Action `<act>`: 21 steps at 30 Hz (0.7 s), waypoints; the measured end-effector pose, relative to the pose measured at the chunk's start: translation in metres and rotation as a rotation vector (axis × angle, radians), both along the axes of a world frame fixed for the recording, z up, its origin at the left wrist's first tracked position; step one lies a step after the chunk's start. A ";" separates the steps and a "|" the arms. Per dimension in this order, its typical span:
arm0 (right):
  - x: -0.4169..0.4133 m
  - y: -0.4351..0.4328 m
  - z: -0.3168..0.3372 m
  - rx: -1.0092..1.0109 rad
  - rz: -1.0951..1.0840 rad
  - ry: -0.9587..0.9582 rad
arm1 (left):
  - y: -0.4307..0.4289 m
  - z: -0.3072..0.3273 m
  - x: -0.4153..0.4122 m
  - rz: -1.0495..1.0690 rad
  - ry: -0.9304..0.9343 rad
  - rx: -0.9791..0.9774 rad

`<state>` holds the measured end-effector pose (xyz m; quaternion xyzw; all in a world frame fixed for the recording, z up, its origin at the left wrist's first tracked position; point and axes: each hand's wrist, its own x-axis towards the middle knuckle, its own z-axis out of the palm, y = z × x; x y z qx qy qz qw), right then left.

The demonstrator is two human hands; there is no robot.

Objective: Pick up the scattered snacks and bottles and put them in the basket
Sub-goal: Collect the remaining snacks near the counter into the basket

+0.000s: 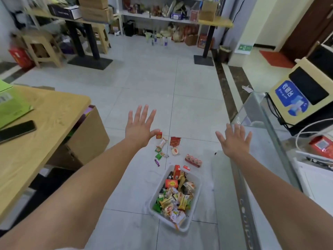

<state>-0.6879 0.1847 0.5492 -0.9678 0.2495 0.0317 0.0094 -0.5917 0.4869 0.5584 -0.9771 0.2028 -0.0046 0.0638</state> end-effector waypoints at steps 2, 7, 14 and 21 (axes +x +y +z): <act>0.010 0.001 -0.001 0.008 -0.010 0.001 | 0.002 0.000 0.016 -0.007 0.013 0.003; 0.058 0.007 -0.004 -0.035 -0.053 0.019 | 0.014 -0.005 0.084 -0.028 0.002 0.004; 0.157 0.040 -0.025 -0.061 -0.247 0.010 | 0.045 -0.016 0.233 -0.155 -0.020 0.017; 0.238 0.085 -0.027 -0.083 -0.278 0.040 | 0.079 -0.019 0.337 -0.193 0.010 0.034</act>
